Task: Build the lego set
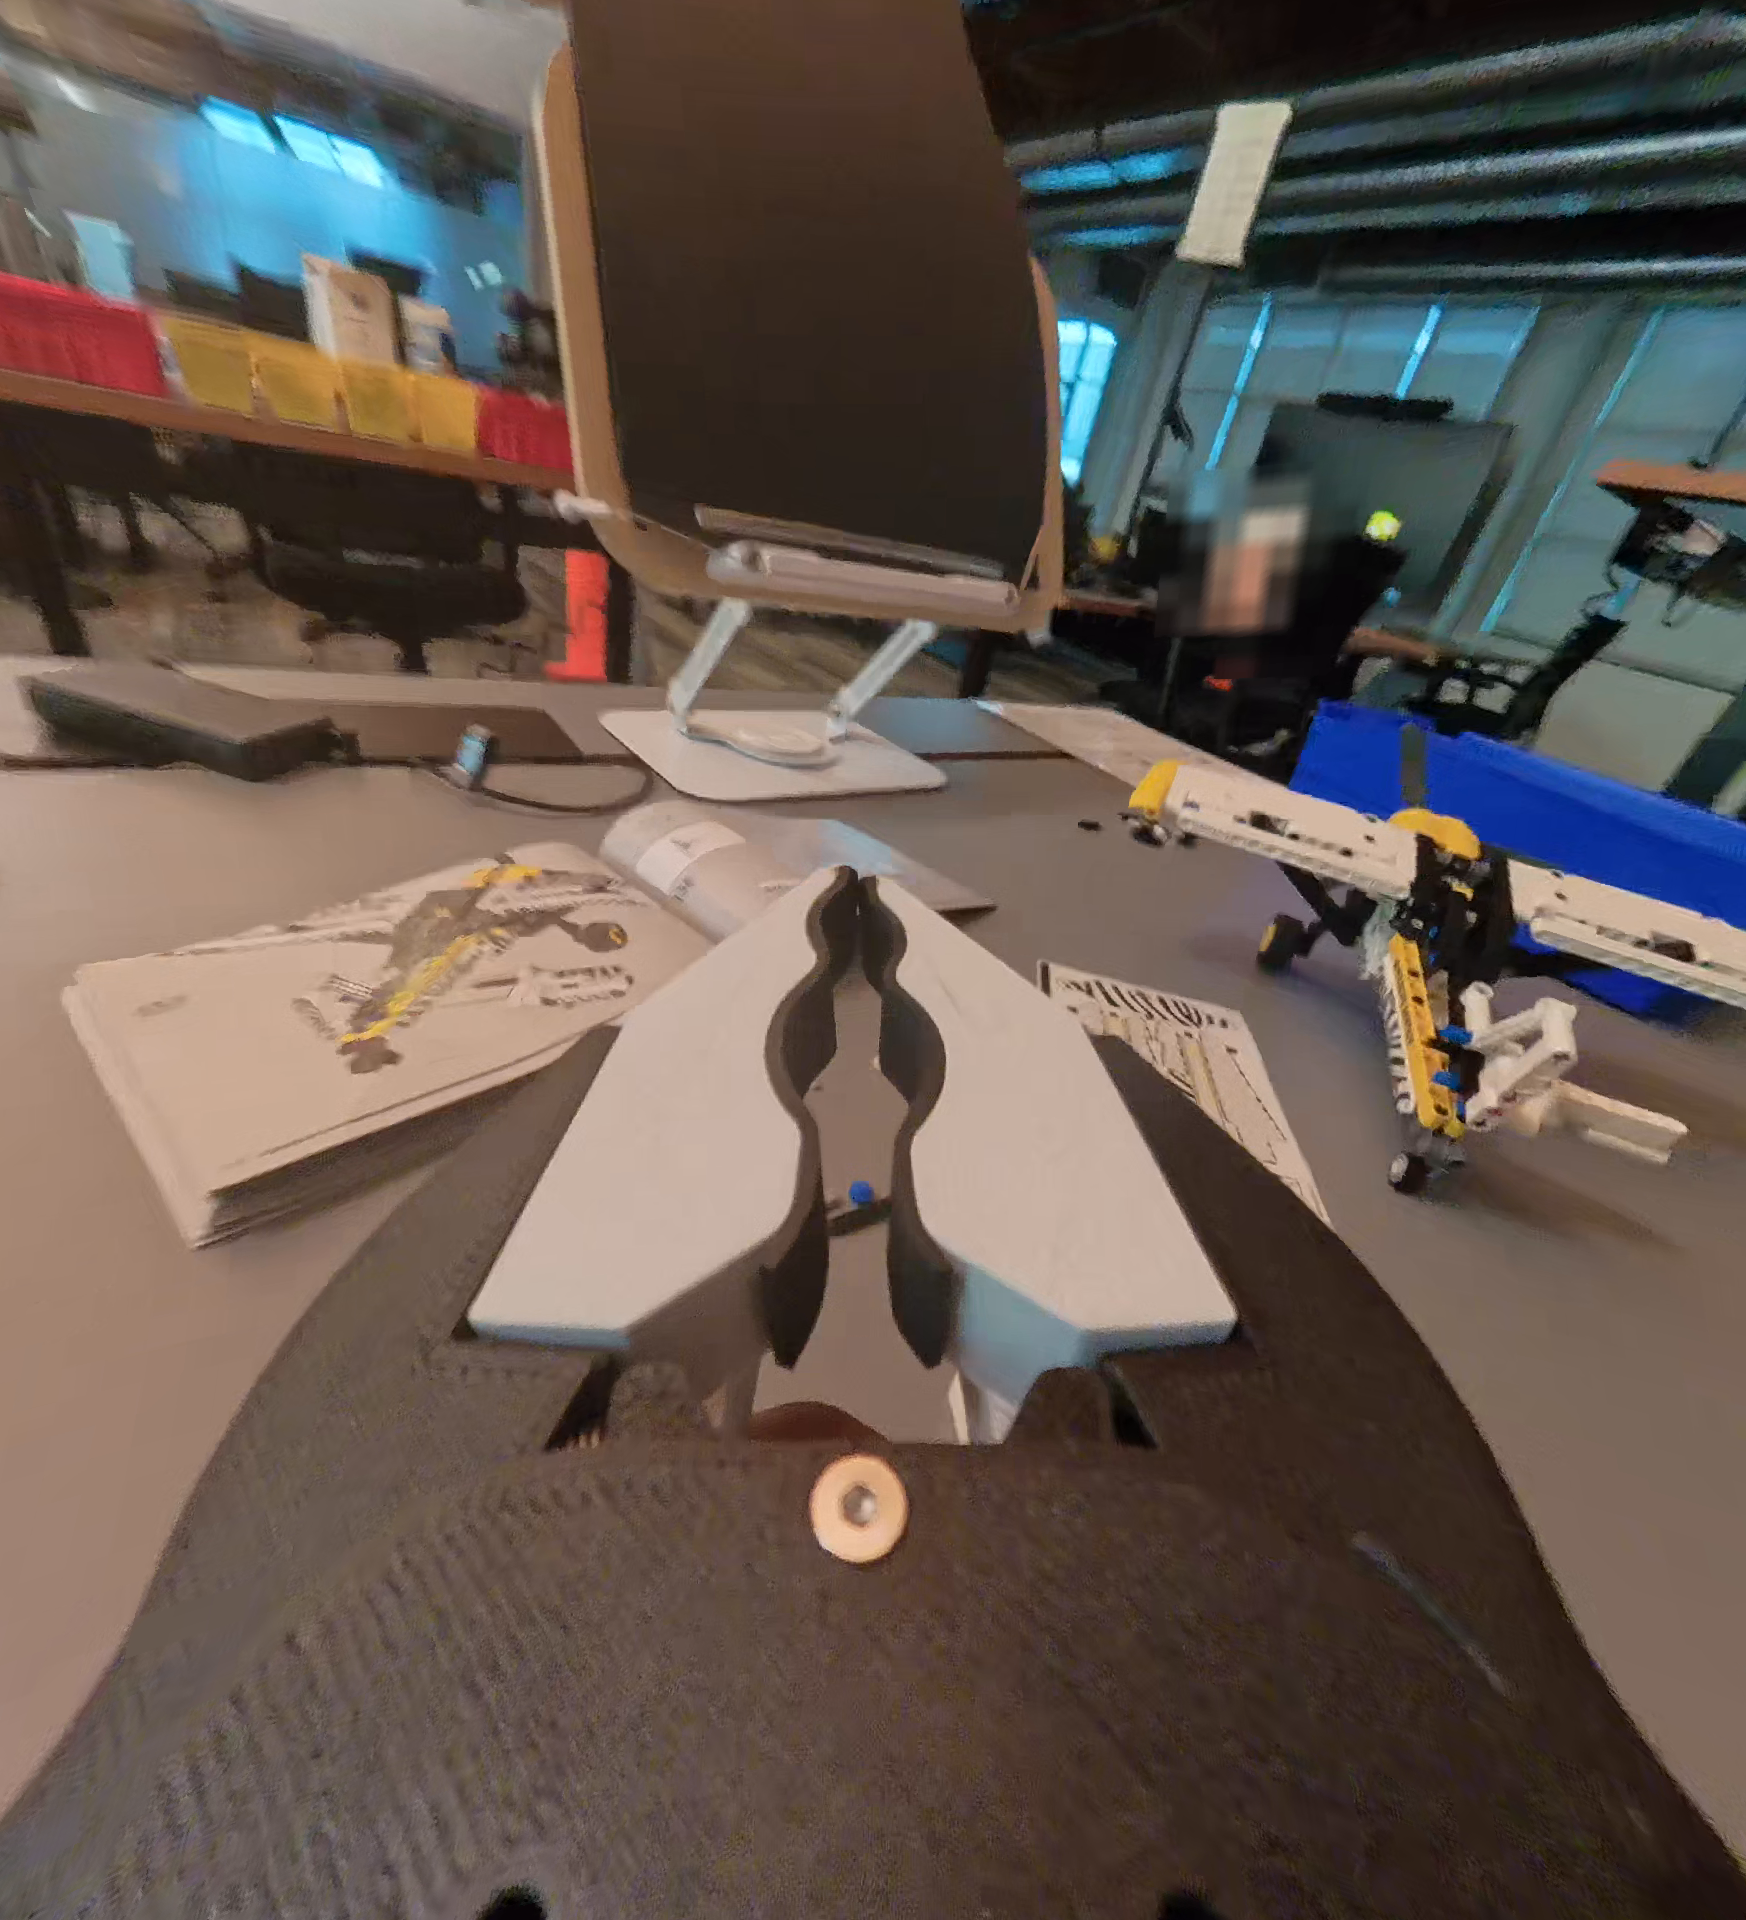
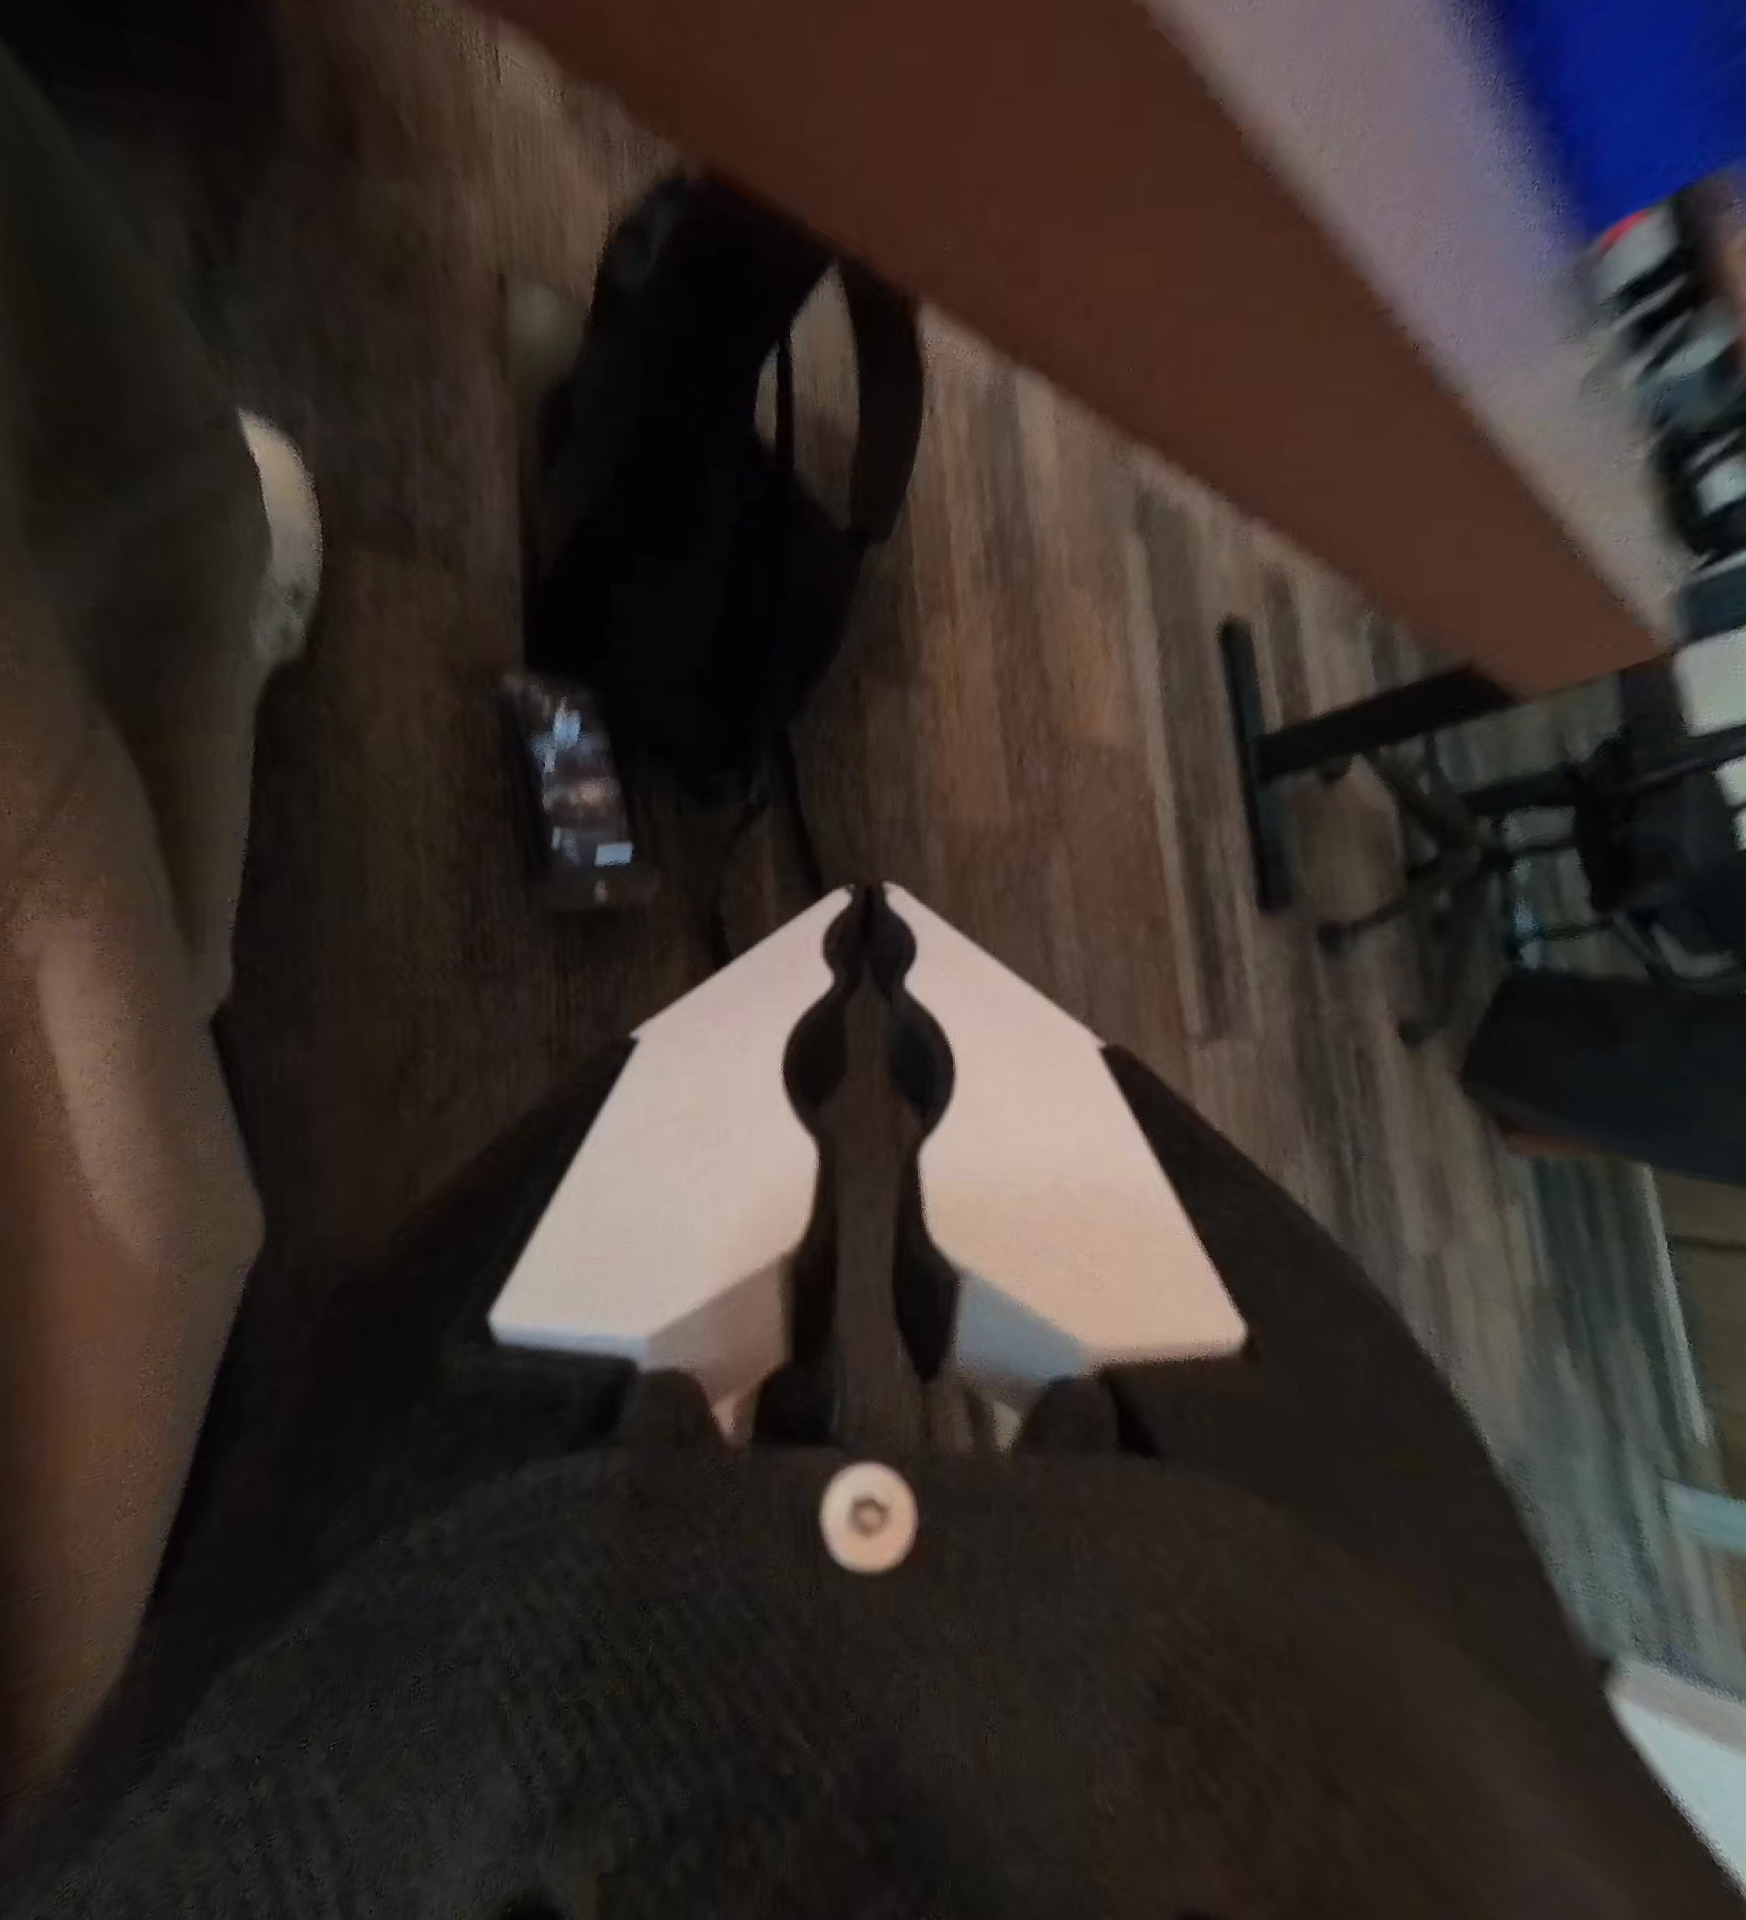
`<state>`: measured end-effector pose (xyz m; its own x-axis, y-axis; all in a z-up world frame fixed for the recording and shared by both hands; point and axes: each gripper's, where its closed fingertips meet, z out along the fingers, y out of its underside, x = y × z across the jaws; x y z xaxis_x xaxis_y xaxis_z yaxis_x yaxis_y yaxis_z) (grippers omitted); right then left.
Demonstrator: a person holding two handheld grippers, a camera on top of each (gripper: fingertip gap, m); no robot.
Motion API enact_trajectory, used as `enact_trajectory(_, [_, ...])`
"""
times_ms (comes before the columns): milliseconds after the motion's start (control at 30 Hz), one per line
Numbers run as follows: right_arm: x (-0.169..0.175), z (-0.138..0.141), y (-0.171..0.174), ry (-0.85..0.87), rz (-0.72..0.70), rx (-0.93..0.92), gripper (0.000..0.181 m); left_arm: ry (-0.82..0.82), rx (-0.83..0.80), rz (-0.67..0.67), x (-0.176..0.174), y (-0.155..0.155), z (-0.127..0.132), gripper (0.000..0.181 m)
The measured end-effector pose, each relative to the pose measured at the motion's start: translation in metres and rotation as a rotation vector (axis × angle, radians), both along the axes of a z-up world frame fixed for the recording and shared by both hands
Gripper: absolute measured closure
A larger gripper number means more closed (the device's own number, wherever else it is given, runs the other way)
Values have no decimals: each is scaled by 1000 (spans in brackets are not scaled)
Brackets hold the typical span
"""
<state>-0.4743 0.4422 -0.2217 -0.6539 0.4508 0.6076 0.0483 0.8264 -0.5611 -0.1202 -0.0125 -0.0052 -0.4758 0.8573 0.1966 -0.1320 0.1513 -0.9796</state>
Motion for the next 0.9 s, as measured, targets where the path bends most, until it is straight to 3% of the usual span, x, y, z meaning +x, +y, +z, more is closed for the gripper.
enact_trajectory(100, [8,54,-6,142,74,-281,181,59,-35,39,4,22,13,179])
enact_trajectory(167, [11,70,-10,157,116,-402,181,12,-40,11,-13,40,7,179])
enact_trajectory(233, [20,54,-21,72,228,-353,173,-149,-78,37,-30,45,-9,181])
enact_trajectory(333, [21,39,-24,12,270,-295,166,-334,-130,105,-37,38,-19,179])
enact_trajectory(433, [24,34,-25,-63,297,-318,162,-281,-132,74,-44,44,-14,177])
enact_trajectory(533, [35,12,-24,-200,341,-248,162,-192,-174,42,-45,51,-15,178])
enact_trajectory(600, [42,7,-25,-245,372,-212,173,-175,-179,46,-45,47,-20,177])
enact_trajectory(633, [52,25,-33,-262,423,-272,181,-173,-175,33,-46,45,-18,175])
enact_trajectory(667, [72,66,-55,-279,554,-422,181,-172,-178,23,-49,40,-16,173])
enact_trajectory(733, [120,176,-94,-296,890,-719,181,-204,-184,46,-52,20,-21,168])
enact_trajectory(767, [130,216,-109,-265,992,-783,181,-224,-120,48,-55,10,-29,166])
enact_trajectory(800, [129,237,-123,-250,1019,-783,181,-237,-30,-2,-60,9,-37,157])
enact_trajectory(900, [149,262,-156,-353,1165,-799,180,-183,145,-98,-69,14,-38,149])
